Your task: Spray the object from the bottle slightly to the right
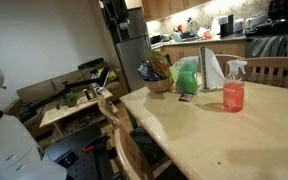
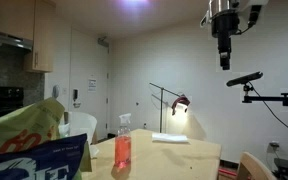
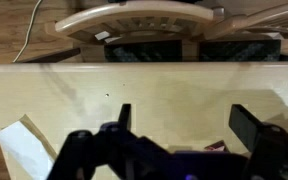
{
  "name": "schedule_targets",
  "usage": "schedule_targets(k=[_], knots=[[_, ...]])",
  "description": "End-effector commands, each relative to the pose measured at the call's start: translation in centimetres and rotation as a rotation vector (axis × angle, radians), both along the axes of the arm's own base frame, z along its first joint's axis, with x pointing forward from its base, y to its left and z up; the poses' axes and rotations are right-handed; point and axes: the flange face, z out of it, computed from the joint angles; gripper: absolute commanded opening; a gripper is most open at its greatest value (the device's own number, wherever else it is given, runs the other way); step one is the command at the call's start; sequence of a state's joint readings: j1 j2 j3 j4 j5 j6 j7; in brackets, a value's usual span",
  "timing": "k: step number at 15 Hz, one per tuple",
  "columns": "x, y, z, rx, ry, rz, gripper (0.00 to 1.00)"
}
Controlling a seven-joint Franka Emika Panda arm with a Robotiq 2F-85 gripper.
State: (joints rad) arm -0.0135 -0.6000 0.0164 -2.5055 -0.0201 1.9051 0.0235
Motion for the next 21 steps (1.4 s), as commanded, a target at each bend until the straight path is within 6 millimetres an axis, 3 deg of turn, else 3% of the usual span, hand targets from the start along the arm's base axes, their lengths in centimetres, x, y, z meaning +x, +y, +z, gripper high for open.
schedule_targets(k=[1,12,17,21], knots=[[0.0,0.0,0.1,0.000,0.001,0.000,1.00],[0.0,0.0,0.1,0.000,0.001,0.000,1.00],[1.4,-1.1,-2.7,-0.038,-0.023,-0.136,1.00],[2.7,-2.2,-3.1,-0.118,-0.183,-0.265,1.00]])
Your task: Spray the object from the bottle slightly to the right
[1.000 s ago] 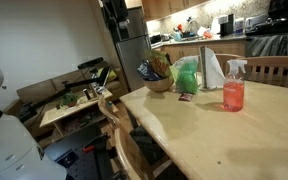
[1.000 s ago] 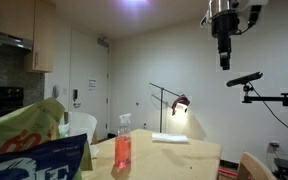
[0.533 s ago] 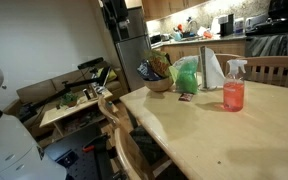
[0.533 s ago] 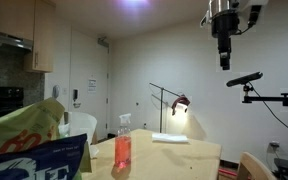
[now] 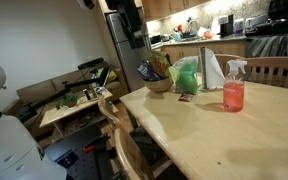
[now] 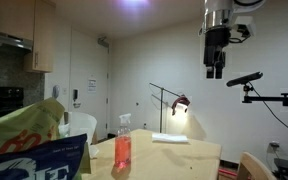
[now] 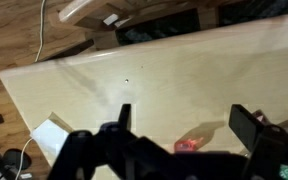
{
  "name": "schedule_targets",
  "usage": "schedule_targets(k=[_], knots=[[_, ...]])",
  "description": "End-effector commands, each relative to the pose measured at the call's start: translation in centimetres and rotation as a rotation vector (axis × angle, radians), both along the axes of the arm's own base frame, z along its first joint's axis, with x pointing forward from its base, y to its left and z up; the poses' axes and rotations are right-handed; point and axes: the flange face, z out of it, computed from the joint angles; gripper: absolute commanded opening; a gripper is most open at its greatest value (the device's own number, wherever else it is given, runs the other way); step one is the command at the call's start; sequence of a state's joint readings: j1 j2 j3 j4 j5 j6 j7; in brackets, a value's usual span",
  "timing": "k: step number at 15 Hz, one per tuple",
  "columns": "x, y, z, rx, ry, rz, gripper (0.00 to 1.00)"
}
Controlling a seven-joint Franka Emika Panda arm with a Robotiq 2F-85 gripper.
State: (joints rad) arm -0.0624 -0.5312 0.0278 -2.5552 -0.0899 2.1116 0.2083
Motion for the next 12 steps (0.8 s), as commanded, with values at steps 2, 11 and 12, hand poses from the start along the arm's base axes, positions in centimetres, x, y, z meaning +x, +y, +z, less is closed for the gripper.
schedule_targets(k=[2,11,12], knots=[[0.3,-0.6,1.1,-0.143,-0.152,-0.129,1.00],[-1.8,-1.3,7.8,-0.276,-0.515,-0.076,1.00],[-1.5,-1.7,7.7,-0.247,-0.540,-0.032,1.00]])
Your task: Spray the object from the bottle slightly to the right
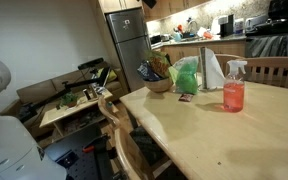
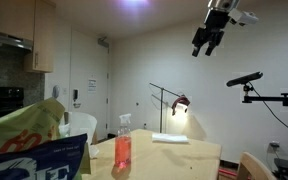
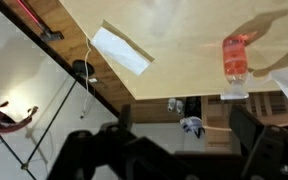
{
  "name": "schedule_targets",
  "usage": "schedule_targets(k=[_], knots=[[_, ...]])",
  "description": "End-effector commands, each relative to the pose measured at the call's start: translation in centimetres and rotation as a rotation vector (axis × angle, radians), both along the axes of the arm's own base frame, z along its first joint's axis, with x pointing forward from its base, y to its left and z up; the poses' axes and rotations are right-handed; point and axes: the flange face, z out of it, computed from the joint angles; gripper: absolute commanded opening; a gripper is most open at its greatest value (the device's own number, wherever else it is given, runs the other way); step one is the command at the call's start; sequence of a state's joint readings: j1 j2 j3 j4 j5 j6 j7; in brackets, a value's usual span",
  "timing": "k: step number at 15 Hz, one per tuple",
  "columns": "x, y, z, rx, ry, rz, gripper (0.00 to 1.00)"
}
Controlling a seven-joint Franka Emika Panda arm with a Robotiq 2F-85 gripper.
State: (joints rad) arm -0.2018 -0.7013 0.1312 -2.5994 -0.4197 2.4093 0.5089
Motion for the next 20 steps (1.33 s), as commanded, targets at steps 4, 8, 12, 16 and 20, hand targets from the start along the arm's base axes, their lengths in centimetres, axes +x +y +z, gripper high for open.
schedule_targets(k=[4,8,12,16,20], knots=[[0.7,-3.0,-1.5,0.049,-0.164,0.299,1.00],[1.4,-3.9,-2.9,-0.017,-0.075,0.319,1.00],[1.2,-3.6,-3.6,0.005,-0.058,0.312,1.00],[2.2,-3.9,-4.9,0.013,-0.028,0.313,1.00],[4.3,-5.4,-7.2,0.017,-0.038,0.318,1.00]])
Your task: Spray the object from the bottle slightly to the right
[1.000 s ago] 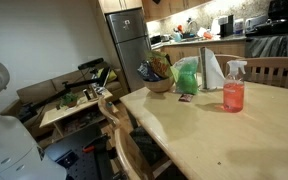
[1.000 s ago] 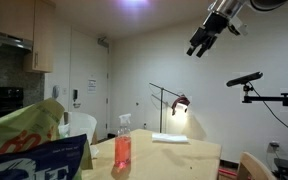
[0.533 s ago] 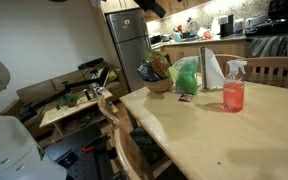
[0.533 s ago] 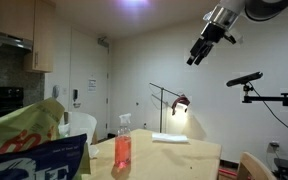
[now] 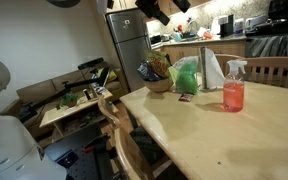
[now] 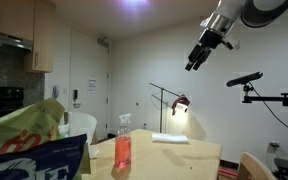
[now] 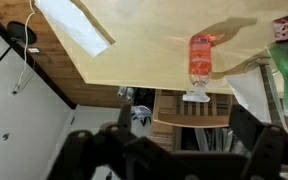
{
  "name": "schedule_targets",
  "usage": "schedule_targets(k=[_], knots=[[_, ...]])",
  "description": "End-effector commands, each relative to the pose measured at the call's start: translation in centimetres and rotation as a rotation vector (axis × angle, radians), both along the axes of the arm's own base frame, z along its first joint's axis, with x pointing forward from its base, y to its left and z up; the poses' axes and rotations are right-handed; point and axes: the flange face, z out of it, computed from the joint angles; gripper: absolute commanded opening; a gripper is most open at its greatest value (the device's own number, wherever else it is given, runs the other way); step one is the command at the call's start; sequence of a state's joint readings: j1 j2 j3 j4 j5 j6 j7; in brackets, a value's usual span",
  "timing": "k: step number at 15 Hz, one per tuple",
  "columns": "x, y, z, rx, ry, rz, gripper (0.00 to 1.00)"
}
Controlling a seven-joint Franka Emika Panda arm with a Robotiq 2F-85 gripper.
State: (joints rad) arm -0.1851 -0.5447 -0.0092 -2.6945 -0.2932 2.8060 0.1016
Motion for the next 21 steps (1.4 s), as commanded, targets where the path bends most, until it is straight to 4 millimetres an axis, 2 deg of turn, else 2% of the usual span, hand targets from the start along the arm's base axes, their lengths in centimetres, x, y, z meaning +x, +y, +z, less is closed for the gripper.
schedule_targets(k=[1,8,10,11,16,21], knots=[[2.5,-1.8,-2.0,-0.010,0.000,-0.001,1.00],[7.8,-4.2,-5.7,0.005,0.039,-0.006,1.00],[9.2,-4.0,-6.2,0.028,0.064,0.010,1.00],[7.5,-3.7,-6.1,0.030,0.054,-0.019,1.00],[9.3,-3.8,-6.9,0.023,0.047,0.013,1.00],[11.9,-5.4,-8.8,-0.033,0.035,0.045,1.00]])
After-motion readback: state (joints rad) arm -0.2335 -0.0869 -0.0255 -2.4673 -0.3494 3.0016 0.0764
